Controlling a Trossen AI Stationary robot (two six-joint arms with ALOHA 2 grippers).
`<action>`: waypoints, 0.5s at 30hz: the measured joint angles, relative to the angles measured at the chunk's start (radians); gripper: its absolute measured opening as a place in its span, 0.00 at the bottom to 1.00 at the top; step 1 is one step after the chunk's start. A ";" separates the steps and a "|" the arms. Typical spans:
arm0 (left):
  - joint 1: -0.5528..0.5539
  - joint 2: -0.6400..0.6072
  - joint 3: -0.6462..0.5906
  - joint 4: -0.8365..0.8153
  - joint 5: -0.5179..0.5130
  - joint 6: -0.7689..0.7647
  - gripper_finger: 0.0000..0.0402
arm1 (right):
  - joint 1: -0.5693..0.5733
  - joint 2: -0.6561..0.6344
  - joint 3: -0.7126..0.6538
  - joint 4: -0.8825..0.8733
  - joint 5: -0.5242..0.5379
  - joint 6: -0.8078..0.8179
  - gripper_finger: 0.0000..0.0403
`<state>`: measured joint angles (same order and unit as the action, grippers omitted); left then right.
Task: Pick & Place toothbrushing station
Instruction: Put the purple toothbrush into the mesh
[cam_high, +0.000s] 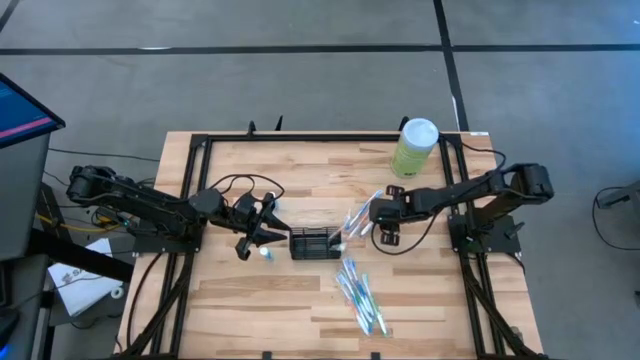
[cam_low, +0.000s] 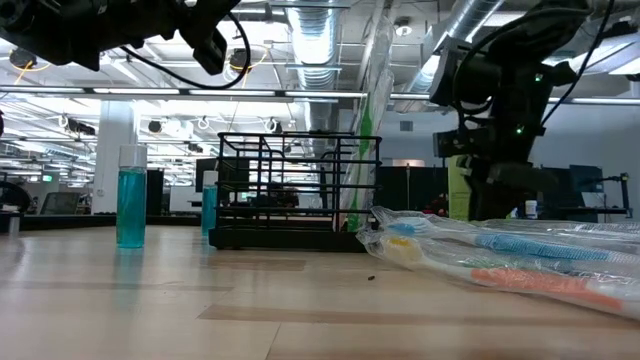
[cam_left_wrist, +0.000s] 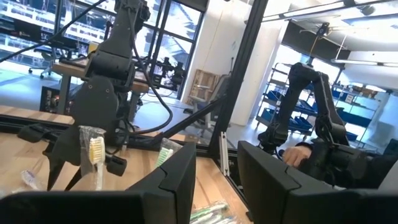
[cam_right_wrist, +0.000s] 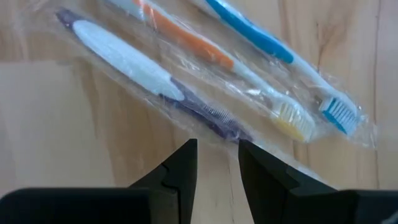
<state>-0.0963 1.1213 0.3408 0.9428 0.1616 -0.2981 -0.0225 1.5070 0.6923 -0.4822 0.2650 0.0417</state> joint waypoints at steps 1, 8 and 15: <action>0.000 0.000 0.000 0.000 0.000 0.007 0.28 | 0.000 -0.001 0.000 -0.003 0.005 -0.001 0.27; 0.000 0.000 0.000 0.000 0.000 0.010 0.28 | 0.002 -0.002 0.000 0.011 0.009 -0.019 0.27; 0.000 0.000 0.000 0.000 0.000 0.010 0.28 | 0.016 -0.002 0.000 0.030 0.030 -0.099 0.27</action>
<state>-0.0963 1.1213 0.3408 0.9432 0.1612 -0.2882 -0.0065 1.5055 0.6926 -0.4522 0.2945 -0.0572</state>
